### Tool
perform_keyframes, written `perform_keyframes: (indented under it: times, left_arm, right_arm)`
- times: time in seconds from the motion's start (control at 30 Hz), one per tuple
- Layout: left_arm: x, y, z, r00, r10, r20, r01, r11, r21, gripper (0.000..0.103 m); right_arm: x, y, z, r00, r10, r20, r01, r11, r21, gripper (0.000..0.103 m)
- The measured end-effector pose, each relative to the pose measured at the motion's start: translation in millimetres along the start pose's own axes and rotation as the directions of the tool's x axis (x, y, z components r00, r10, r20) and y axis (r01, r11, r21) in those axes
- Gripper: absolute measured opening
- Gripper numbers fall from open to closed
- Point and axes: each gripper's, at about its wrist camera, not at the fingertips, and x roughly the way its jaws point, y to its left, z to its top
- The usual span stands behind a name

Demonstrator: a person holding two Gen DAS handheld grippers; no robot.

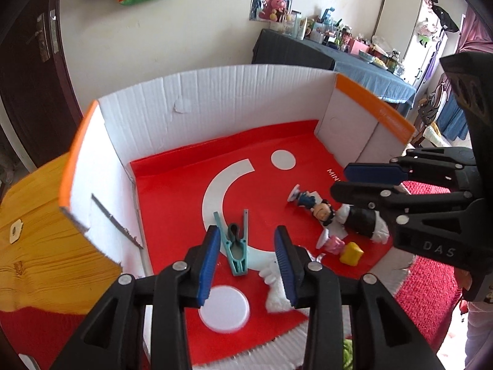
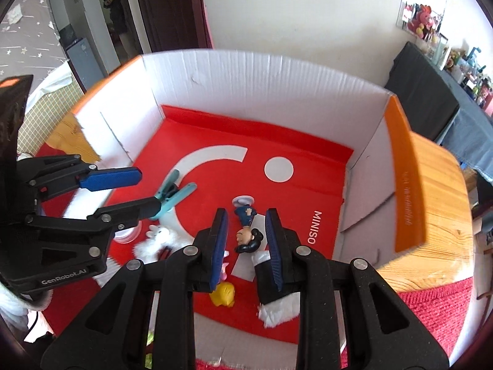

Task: Organize objects
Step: 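Open both tools to release the clothespin and figurine, then lift out, then move both tools back toward the green yarn balls and yellow lid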

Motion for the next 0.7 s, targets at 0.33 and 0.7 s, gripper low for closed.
perform_keyframes:
  times: [0.33,0.7]
  left_arm:
    - [-46.8,-13.2,-19.2,0.993,0.017,0.114,-0.016,1.000,-0.006,0.047]
    - [-88.1,-28.8,-54.9,0.970,0.070,0.232,-0.065,0.997,-0.028,0.068]
  right_arm:
    - [-40.3,27.9,-28.2,0.991,-0.005,0.132,0.006,1.000,-0.009,0.062]
    - [-77.5,42.5,-75.2,0.970,-0.006,0.242,0.008,1.000,-0.009,0.071]
